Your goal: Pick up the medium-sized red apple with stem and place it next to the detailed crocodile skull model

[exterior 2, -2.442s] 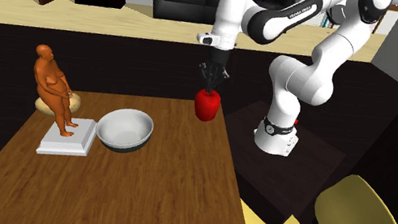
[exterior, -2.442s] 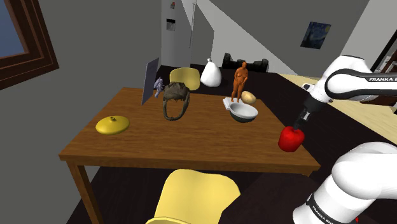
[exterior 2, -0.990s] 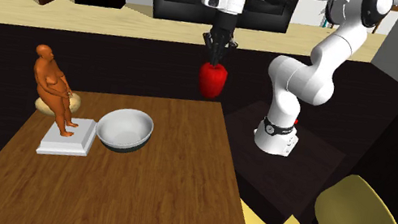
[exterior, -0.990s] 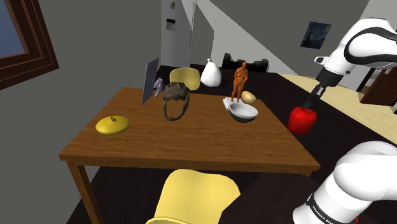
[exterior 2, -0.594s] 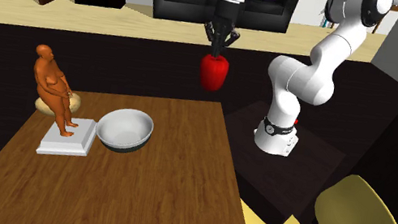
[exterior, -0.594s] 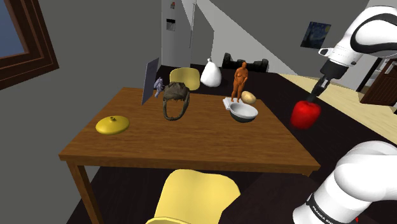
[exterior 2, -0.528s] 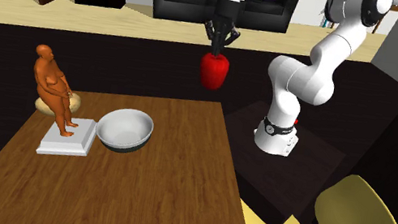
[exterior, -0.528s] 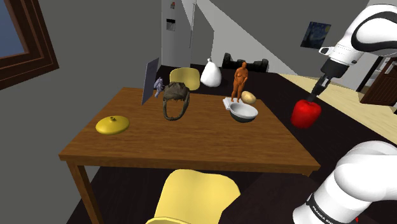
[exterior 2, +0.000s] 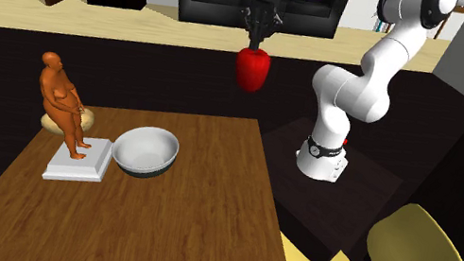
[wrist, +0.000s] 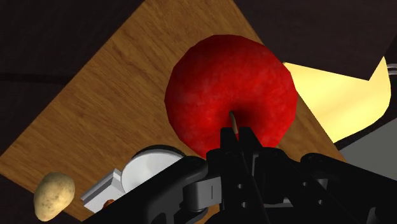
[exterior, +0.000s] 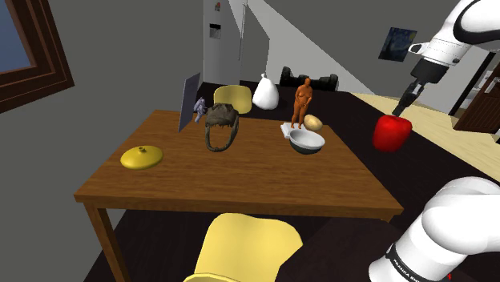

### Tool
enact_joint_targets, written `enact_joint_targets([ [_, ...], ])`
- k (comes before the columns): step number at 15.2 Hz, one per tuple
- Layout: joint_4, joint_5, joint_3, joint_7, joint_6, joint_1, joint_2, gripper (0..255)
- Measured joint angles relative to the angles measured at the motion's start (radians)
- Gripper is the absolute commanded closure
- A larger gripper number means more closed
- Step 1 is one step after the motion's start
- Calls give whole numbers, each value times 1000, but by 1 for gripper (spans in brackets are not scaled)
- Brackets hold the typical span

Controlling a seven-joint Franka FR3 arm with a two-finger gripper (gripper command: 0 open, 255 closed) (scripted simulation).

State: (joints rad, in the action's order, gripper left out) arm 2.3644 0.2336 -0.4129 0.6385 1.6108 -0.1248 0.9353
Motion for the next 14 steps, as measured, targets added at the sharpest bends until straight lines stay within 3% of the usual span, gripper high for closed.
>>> enact_joint_targets([
  [9,-141,-25,22,0,-96,18,-46,255],
  [14,-166,-80,87,-79,-61,54,-114,255],
])
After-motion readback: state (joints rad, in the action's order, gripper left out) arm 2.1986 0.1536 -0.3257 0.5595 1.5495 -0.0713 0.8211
